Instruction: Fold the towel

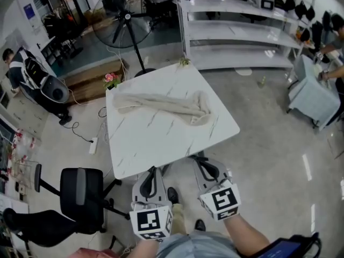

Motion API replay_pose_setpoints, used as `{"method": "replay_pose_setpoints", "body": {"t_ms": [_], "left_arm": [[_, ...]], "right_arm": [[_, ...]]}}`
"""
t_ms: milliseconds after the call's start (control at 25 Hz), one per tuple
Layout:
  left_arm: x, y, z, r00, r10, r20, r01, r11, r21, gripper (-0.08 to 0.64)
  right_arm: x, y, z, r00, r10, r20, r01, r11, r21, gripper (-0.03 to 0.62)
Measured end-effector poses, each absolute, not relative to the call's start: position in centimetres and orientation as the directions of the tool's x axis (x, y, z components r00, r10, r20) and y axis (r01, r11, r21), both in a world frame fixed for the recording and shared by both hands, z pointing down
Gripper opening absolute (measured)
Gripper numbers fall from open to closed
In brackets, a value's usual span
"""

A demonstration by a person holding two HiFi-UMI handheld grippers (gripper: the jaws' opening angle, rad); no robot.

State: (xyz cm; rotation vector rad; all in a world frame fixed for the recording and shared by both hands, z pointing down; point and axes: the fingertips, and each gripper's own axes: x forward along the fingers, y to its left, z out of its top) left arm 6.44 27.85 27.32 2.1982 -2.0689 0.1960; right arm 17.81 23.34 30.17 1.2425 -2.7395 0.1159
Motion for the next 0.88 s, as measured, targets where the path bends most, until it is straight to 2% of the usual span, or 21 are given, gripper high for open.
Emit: {"method": "replay_pose_setpoints", "body": {"t_ms": [520, 880], "left_arm": [[-5.2, 11.2, 29.8, 0.091, -0.975, 0.200, -0.995, -0.084, 0.046, 0.008], [-10.0, 3.5, 28.2, 0.115, -0.981, 0.154, -0.993, -0.107, 0.057, 0.008]], "right_arm": [[11.0, 7.6, 32.6, -0.578, -0.783, 0.229, -0.797, 0.602, 0.050, 0.018], [9.4, 0.6, 30.7, -0.508, -0.837, 0.204, -0.833, 0.538, 0.133, 0.037]]}}
